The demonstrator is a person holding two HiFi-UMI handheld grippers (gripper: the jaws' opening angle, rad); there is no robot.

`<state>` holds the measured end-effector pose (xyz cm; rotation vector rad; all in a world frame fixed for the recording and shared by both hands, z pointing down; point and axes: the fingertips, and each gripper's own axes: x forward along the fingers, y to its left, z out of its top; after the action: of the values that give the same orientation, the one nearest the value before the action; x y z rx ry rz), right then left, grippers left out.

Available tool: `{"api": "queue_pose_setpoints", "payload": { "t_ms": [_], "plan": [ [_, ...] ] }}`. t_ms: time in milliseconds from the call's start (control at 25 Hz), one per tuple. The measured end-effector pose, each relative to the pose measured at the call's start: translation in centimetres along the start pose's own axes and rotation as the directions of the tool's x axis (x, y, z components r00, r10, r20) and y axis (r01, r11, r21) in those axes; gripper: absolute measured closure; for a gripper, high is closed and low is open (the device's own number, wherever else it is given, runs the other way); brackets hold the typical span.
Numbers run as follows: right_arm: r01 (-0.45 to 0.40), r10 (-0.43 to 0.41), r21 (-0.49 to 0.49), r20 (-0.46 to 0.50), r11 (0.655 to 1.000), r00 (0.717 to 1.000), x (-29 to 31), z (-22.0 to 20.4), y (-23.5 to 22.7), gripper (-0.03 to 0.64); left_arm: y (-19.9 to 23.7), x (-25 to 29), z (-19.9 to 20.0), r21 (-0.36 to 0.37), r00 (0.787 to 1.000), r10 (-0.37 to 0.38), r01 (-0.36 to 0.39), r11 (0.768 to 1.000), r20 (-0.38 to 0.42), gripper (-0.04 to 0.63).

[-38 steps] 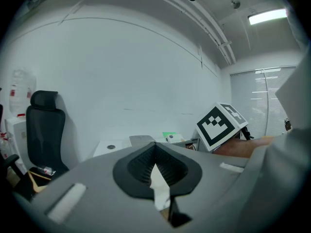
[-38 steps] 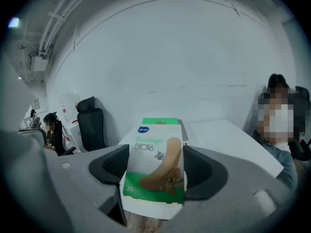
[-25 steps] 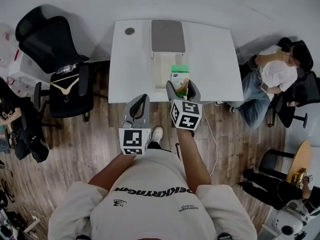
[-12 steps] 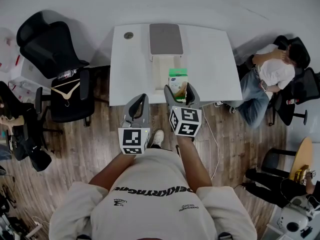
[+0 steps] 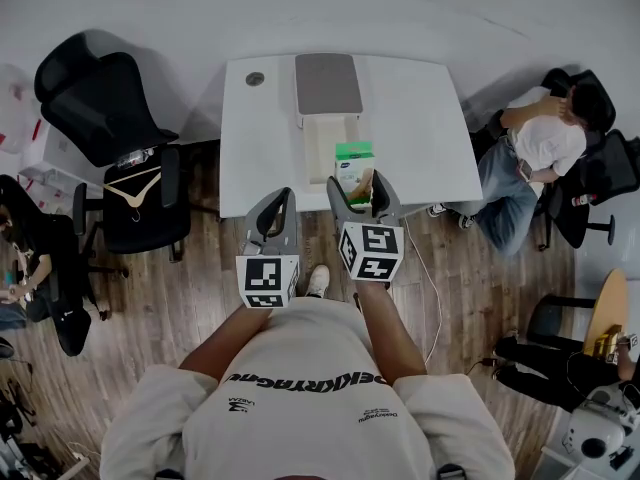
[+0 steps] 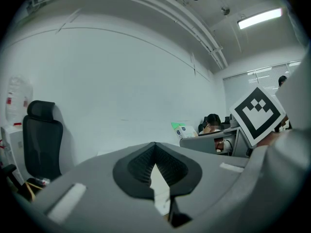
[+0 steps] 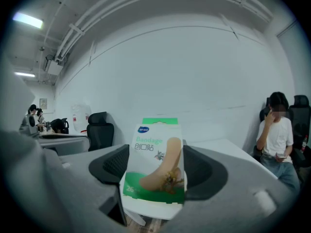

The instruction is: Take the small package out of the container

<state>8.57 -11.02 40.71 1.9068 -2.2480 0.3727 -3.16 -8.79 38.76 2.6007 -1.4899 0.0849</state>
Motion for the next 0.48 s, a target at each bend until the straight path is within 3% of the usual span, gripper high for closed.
{"api": "queue_pose_setpoints", "payload": {
  "t_ms": [480],
  "plan": [
    [0.014,-0.013,-0.006,0.047,1.0,0.999,-2.2,1.0,0.5,0.273,-0.4,-0.3,0.9,0.006,1.0,-0.018,0.018,1.0,0.02,0.592]
  ]
}}
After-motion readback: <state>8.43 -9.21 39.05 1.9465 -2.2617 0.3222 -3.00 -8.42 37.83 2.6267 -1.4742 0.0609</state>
